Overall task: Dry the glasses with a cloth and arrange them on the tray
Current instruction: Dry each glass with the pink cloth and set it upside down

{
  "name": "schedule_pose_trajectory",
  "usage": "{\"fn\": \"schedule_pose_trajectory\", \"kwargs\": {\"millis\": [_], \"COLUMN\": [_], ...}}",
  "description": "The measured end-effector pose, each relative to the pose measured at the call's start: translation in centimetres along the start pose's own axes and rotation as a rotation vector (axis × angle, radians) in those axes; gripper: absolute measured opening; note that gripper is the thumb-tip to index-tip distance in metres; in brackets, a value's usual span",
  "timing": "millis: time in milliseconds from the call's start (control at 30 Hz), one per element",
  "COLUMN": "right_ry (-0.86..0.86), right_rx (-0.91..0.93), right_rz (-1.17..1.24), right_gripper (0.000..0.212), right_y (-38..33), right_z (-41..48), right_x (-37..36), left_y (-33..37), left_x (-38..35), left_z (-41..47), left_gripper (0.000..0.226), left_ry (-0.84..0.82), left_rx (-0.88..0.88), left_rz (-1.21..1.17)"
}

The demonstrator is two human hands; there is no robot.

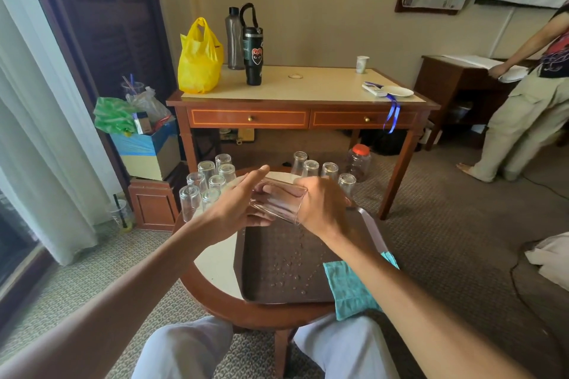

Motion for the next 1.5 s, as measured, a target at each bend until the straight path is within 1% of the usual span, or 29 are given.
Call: {"fn": "schedule_pose_trajectory", "kwargs": {"millis": [33, 100, 133, 167, 200, 233, 267, 300, 333, 367, 400, 467, 533, 600, 633, 700, 767, 833, 900, 933, 1000, 1033, 1067, 1133, 1167, 1233, 1300, 1400, 1500], "right_ry": [0.063, 0.143, 0.152, 0.113, 0.029, -0.075, -0.192, -0.344, -0.525, -0.684, -0.801, -0.942, -1.065, -1.174, -1.194, -1.191, -1.226, -1.275, -1.258, -1.234, -1.162, -1.126, -1.093, -1.032, -0.989, -0.9, -0.821, -0.742, -0.697], "right_rx": [0.07, 0.157, 0.158, 0.122, 0.043, -0.06, -0.202, -0.366, -0.527, -0.659, -0.735, -0.776, -0.808, -0.824, -0.811, -0.764, -0.749, -0.744, -0.721, -0.697, -0.637, -0.617, -0.613, -0.666, -0.713, -0.833, -0.946, -1.085, -1.143], "right_rz": [-0.047, -0.079, -0.072, -0.031, 0.055, 0.178, 0.311, 0.442, 0.564, 0.65, 0.707, 0.814, 0.932, 1.038, 1.067, 1.096, 1.118, 1.134, 1.14, 1.125, 1.052, 1.015, 0.995, 1.018, 1.054, 1.118, 1.133, 1.148, 1.102], "right_gripper": [0.025, 0.021, 0.02, 0.024, 0.035, 0.052, 0.065, 0.071, 0.072, 0.07, 0.069, 0.069, 0.063, 0.055, 0.054, 0.053, 0.05, 0.042, 0.034, 0.035, 0.041, 0.044, 0.045, 0.046, 0.046, 0.046, 0.049, 0.06, 0.075], "right_y": [-0.6, -1.5, -1.5, -1.1, -0.5, 0.2, 1.1, 1.7, 2.0, 2.1, 2.0, 1.5, 1.1, 0.1, -0.1, -0.4, -0.5, -0.5, -0.1, 0.2, 0.8, 1.2, 1.8, 3.1, 4.1, 6.1, 8.0, 9.4, 10.2], "right_z": [-0.2, -0.6, -0.6, -0.5, -0.3, -0.2, -0.1, -0.4, -1.1, -2.1, -3.0, -4.0, -4.9, -5.6, -5.6, -5.3, -5.5, -5.9, -6.0, -5.8, -5.2, -5.0, -4.8, -4.6, -4.3, -4.0, -3.9, -4.1, -4.1], "right_x": [0.9, 2.2, 2.2, 1.6, 0.6, -0.7, -2.3, -3.9, -5.6, -6.8, -7.6, -7.9, -8.1, -8.1, -8.2, -8.4, -8.7, -8.8, -8.7, -8.7, -8.6, -8.6, -8.6, -9.0, -9.3, -10.3, -11.4, -13.3, -15.4], "left_y": [-0.1, -0.1, -0.1, -0.1, -0.2, 0.0, 0.2, 0.4, 0.6, 1.0, 1.2, 1.3, 1.0, 0.7, 0.6, 0.2, 0.0, -0.2, -0.1, 0.1, 0.3, 0.4, 0.5, 0.5, 0.6, 0.5, 0.2, -1.1, -2.8], "left_x": [-0.1, 0.0, 0.1, 0.3, 0.5, 0.7, 0.9, 1.2, 1.4, 1.6, 1.8, 2.4, 3.1, 3.5, 3.7, 4.0, 4.2, 4.4, 4.9, 5.2, 5.9, 6.4, 6.9, 8.0, 8.5, 9.6, 11.1, 13.8, 16.4], "left_z": [0.0, 0.0, 0.1, 0.2, 0.4, 0.6, 0.7, 0.9, 0.9, 1.0, 1.1, 1.4, 1.7, 1.8, 1.9, 2.2, 2.5, 2.8, 2.9, 3.0, 3.1, 3.2, 3.2, 3.1, 3.2, 3.1, 3.0, 2.8, 2.7], "left_gripper": [0.045, 0.042, 0.036, 0.032, 0.032, 0.037, 0.046, 0.054, 0.057, 0.055, 0.053, 0.05, 0.053, 0.072, 0.082, 0.093, 0.096, 0.101, 0.108, 0.11, 0.109, 0.103, 0.092, 0.064, 0.055, 0.045, 0.044, 0.049, 0.049], "left_ry": [-0.03, -0.043, -0.033, -0.022, -0.016, -0.013, -0.01, -0.002, 0.004, 0.007, 0.008, 0.011, 0.013, -0.006, -0.011, -0.016, -0.023, -0.005, 0.029, 0.043, 0.075, 0.1, 0.129, 0.185, 0.205, 0.261, 0.339, 0.451, 0.526], "left_rx": [0.001, -0.023, -0.037, -0.058, -0.085, -0.121, -0.161, -0.196, -0.232, -0.268, -0.299, -0.334, -0.339, -0.316, -0.302, -0.286, -0.277, -0.267, -0.264, -0.268, -0.276, -0.28, -0.284, -0.279, -0.276, -0.262, -0.251, -0.224, -0.195], "left_rz": [0.021, 0.033, 0.034, 0.043, 0.07, 0.104, 0.135, 0.156, 0.168, 0.172, 0.177, 0.174, 0.145, 0.085, 0.051, -0.016, -0.08, -0.13, -0.145, -0.148, -0.175, -0.194, -0.21, -0.202, -0.194, -0.201, -0.213, -0.225, -0.18]}}
Point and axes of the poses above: each hand's wrist, its own z-axis towards the middle knuckle, its own x-axis out of the back of the hand, y = z × x, the point moved 8 cm from there along z, towards the middle knuckle, and after that the axes turned 15 degrees about -x, right-handed, at the moved point
